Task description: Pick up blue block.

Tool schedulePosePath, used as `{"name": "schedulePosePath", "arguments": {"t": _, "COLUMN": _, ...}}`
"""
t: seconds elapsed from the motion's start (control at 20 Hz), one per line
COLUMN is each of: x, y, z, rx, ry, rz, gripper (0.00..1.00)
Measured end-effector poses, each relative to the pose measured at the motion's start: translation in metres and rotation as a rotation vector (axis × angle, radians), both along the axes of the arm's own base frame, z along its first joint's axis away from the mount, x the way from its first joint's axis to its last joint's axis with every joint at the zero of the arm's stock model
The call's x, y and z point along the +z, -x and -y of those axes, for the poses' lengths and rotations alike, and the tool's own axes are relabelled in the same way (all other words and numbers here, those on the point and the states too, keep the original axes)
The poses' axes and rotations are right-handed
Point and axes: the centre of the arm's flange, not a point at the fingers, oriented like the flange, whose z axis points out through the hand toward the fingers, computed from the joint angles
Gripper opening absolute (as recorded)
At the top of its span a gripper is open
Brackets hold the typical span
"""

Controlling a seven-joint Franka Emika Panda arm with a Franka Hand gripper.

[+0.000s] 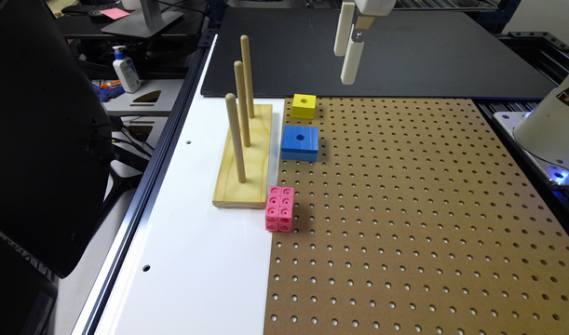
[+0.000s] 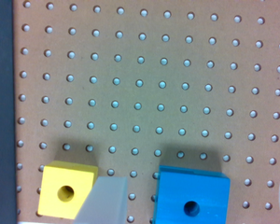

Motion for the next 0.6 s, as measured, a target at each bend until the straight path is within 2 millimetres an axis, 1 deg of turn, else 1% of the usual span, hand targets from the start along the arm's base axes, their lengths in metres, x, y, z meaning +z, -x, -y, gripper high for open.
{"name": "schedulePosePath", "arguments": {"t": 0.35, "x": 0.000, "y": -0.003, "z": 0.000, "rx": 0.000, "ry": 0.000, "rz": 0.000, "gripper": 1.00}}
{"name": "schedulePosePath", "arguments": {"t": 0.5, "x": -0.005, "y": -0.004, "z": 0.000, "rx": 0.000, "ry": -0.001, "rz": -0.004, "gripper": 1.00}}
{"name": "schedulePosePath", "arguments": {"t": 0.6, "x": -0.012, "y": -0.005, "z": 0.000, "rx": 0.000, "ry": -0.001, "rz": -0.007, "gripper": 1.00}}
